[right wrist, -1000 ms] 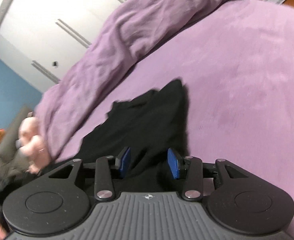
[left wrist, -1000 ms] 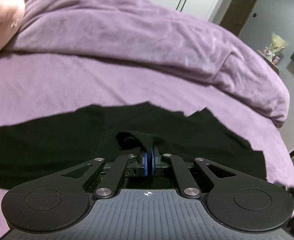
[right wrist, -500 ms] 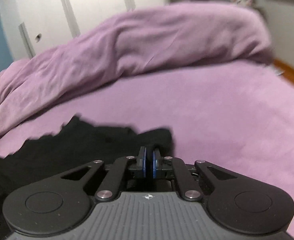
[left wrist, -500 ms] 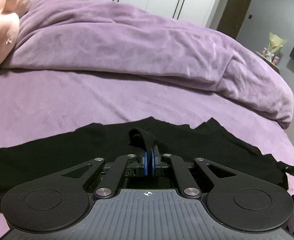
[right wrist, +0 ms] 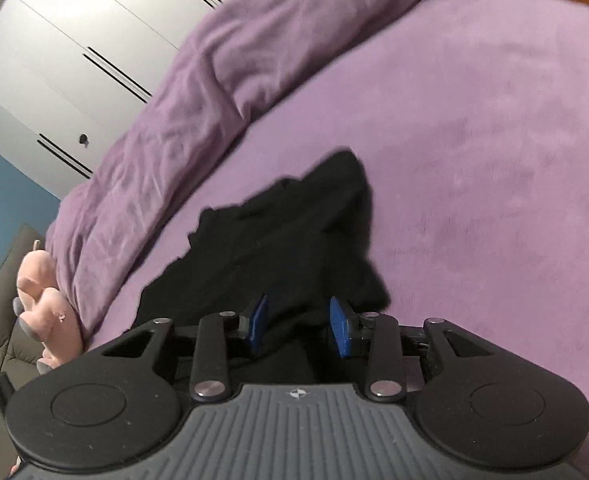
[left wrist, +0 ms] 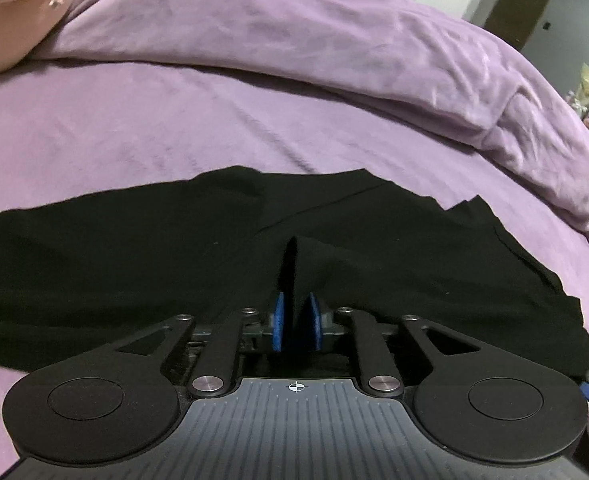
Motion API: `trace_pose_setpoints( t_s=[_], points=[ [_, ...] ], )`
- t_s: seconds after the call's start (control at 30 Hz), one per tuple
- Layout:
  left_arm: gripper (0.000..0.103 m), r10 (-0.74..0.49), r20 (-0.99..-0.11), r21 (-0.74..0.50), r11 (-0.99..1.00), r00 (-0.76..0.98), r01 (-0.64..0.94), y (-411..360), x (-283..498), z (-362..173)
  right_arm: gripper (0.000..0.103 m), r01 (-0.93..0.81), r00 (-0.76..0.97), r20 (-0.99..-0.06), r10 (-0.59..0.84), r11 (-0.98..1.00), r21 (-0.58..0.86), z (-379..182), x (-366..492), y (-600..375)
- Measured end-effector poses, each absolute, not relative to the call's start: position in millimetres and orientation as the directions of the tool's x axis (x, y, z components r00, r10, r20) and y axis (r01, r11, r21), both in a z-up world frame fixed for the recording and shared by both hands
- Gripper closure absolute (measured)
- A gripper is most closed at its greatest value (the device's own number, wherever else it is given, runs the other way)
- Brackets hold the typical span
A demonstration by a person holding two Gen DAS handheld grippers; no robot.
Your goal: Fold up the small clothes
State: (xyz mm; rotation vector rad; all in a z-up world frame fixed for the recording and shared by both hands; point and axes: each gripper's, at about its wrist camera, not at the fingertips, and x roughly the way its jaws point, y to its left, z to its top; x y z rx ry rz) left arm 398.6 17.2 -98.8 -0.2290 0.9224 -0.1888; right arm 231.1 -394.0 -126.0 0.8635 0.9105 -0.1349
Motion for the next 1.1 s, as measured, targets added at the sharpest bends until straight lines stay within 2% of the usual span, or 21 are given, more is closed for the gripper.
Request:
trace_pose_setpoints(
  t_s=[0.07,0.1,0.13,0.17,0.23,0.27,0.33,0.4,0.53,0.6,0.67,0.73,0.8,0.87,1.0,1.1],
  points=[
    [0.083,-0.254,-0.762,-0.269,0.961,0.596,0.066,18,395,-96,0.078,0.442,0.641,-0.738,0.210,0.686,0.578,-128,239,-388],
    [0.082,-0.255,-0.760,-0.266,0.961,0.598,0.072,18,394,-94,0.086,0.444,0.631,-0.755,0.178,0.715,0.540,-128,245,-385],
    [0.078,-0.258,-0.761,-0.265,0.961,0.595,0.077,18,393,-93,0.102,0.446,0.613,-0.775,0.151,0.743,0.498,-127,246,-379],
    [0.071,-0.268,-0.761,-0.271,0.959,0.591,0.087,18,393,-92,0.102,0.446,0.607,-0.782,0.142,0.753,0.483,-127,249,-379],
    [0.064,-0.287,-0.751,-0.277,0.955,0.595,0.111,15,392,-90,0.102,0.448,0.661,-0.714,0.231,0.642,0.622,-133,239,-394],
    [0.064,-0.287,-0.748,-0.272,0.955,0.598,0.119,14,392,-89,0.102,0.479,0.652,-0.730,0.207,0.633,0.607,-134,233,-400],
    [0.064,-0.292,-0.746,-0.267,0.954,0.598,0.133,11,392,-87,0.101,0.527,0.593,-0.804,0.047,0.732,0.432,-127,229,-399],
    [0.060,-0.307,-0.737,-0.273,0.950,0.602,0.150,8,391,-86,0.098,0.545,0.570,-0.821,-0.033,0.763,0.348,-118,224,-403],
    [0.059,-0.301,-0.736,-0.252,0.953,0.607,0.167,-5,392,-93,0.086,0.487,0.648,-0.762,0.013,0.761,0.427,-101,232,-401],
    [0.059,-0.304,-0.747,-0.265,0.952,0.591,0.154,-11,396,-99,0.086,0.377,0.655,-0.752,0.076,0.829,0.412,-100,256,-376],
    [0.058,-0.307,-0.753,-0.278,0.950,0.582,0.141,-14,399,-105,0.086,0.245,0.626,-0.759,0.177,0.880,0.407,-109,284,-346],
    [0.058,-0.301,-0.759,-0.274,0.952,0.577,0.136,-16,401,-109,0.087,0.179,0.580,-0.792,0.188,0.919,0.350,-124,303,-322],
    [0.058,-0.297,-0.761,-0.266,0.954,0.577,0.139,-17,404,-114,0.091,0.123,0.559,-0.822,0.114,0.968,0.218,-142,317,-303],
    [0.060,-0.284,-0.769,-0.246,0.958,0.572,0.145,-19,409,-119,0.101,0.055,0.583,-0.810,0.055,0.993,0.106,-151,319,-293],
    [0.060,-0.243,-0.772,-0.193,0.970,0.587,0.147,-26,420,-127,0.103,0.067,0.594,-0.805,0.017,0.995,0.070,-152,324,-306],
    [0.059,-0.216,-0.767,-0.167,0.976,0.604,0.137,-32,426,-129,0.103,0.052,0.600,-0.799,0.046,0.994,0.096,-155,325,-318]
  ],
)
